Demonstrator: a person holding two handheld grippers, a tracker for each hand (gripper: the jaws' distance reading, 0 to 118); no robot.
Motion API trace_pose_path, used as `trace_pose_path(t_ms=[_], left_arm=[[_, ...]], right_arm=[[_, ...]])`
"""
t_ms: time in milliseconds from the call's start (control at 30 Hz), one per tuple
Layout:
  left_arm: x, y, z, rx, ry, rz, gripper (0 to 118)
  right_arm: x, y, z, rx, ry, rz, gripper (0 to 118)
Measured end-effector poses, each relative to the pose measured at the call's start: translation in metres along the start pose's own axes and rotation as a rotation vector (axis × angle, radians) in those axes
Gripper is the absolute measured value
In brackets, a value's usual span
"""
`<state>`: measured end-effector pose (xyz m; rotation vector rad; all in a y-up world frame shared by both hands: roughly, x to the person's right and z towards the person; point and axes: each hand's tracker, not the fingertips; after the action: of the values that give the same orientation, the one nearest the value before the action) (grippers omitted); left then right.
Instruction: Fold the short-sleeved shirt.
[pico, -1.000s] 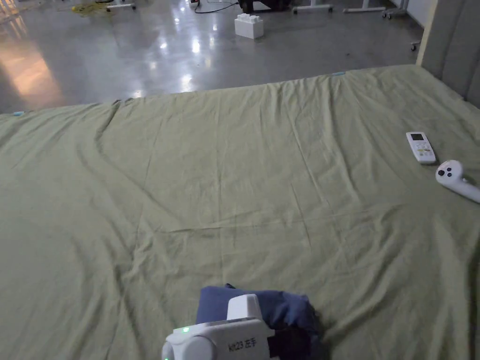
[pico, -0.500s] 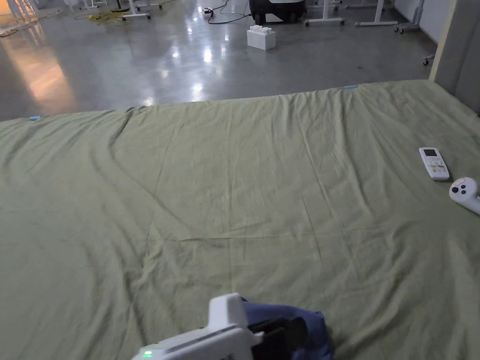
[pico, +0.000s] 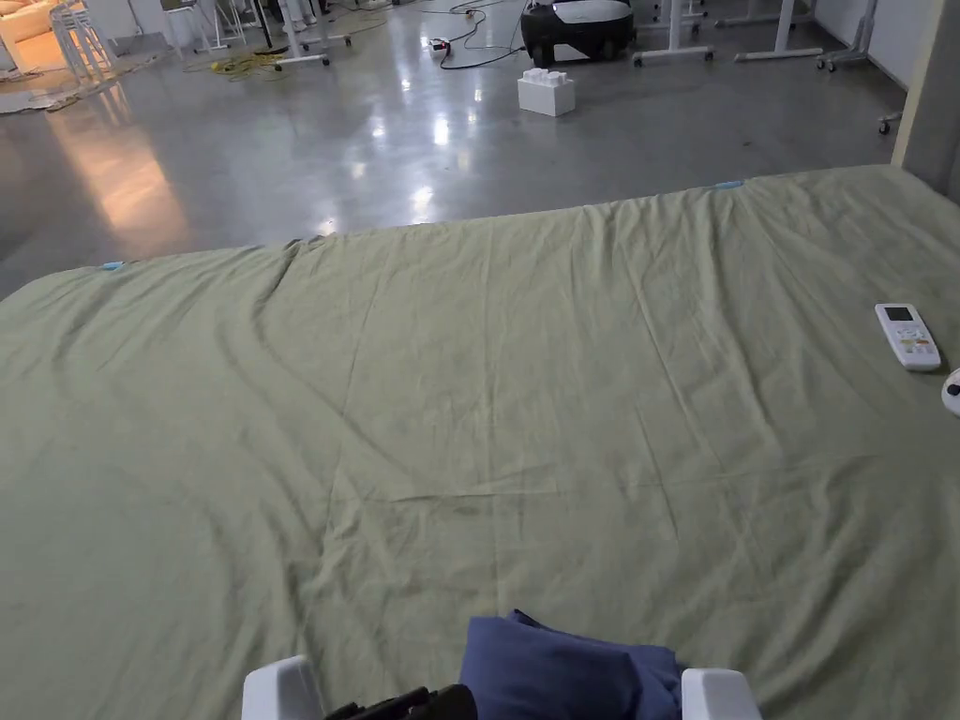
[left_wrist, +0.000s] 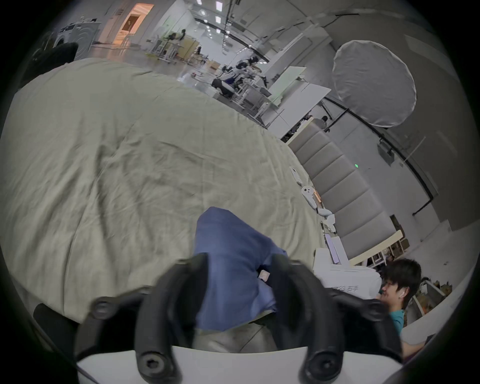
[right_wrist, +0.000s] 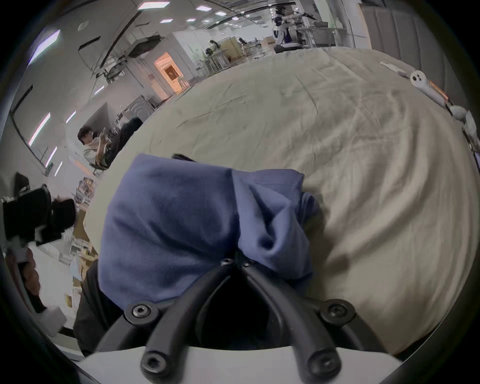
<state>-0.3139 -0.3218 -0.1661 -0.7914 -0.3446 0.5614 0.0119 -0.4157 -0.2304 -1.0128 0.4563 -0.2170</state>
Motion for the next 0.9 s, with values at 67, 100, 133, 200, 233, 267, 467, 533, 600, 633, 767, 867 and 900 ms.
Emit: trace_pose_path(t_ms=[67, 100, 133, 200, 233, 267, 467, 533, 600, 633, 767, 867, 900], left_arm=[[-0.007, 0.002, -0.006, -0.025, -0.041, -0.004, 76], [-0.011, 0.004, -0.011, -0.04, -0.07, -0.005, 78], [-0.029, 0.008, -0.022, -0.049, -0.09, 0.004, 82], [-0.038, 0.014, -0.036, -0.055, -0.092, 0.014, 97], [-0.043, 0.017, -0.043, -0.07, -0.105, 0.018, 99], [-0.046, 0.021, -0.051, -0.126, -0.126, 0.025, 100], [-0.06, 0.017, -0.117, -0.329, -0.164, 0.062, 103], [-0.052, 0.006, -0.13, -0.309, -0.1, 0.013, 79], [-0.044, 0.005, -0.128, -0.285, -0.051, -0.06, 48], [-0.042, 0.007, -0.124, -0.284, -0.07, -0.038, 46], [-0.034, 0.014, -0.111, -0.279, -0.071, -0.039, 37], [-0.038, 0.035, -0.072, -0.22, -0.139, 0.079, 33], [-0.041, 0.044, -0.053, -0.169, -0.165, 0.06, 33]], right_arm=[[-0.005, -0.002, -0.006, 0.007, -0.033, 0.087, 1], [-0.011, 0.001, -0.004, 0.006, -0.045, 0.111, 1], [-0.012, 0.001, -0.004, 0.005, -0.047, 0.106, 1], [-0.009, 0.001, -0.004, 0.007, -0.043, 0.097, 1], [-0.007, 0.0, -0.004, 0.009, -0.035, 0.082, 1], [-0.003, 0.0, -0.004, 0.011, -0.018, 0.051, 1], [0.01, 0.003, -0.004, -0.005, 0.035, -0.037, 1], [0.008, 0.003, -0.004, -0.008, 0.033, -0.038, 1], [0.008, -0.001, -0.003, 0.005, 0.03, -0.042, 1], [0.006, -0.004, -0.002, 0.018, 0.028, -0.046, 1], [0.002, -0.004, 0.003, 0.042, 0.024, -0.056, 1], [-0.008, -0.002, 0.046, 0.282, 0.122, -0.077, 1], [-0.009, -0.003, 0.063, 0.346, 0.18, -0.075, 1]])
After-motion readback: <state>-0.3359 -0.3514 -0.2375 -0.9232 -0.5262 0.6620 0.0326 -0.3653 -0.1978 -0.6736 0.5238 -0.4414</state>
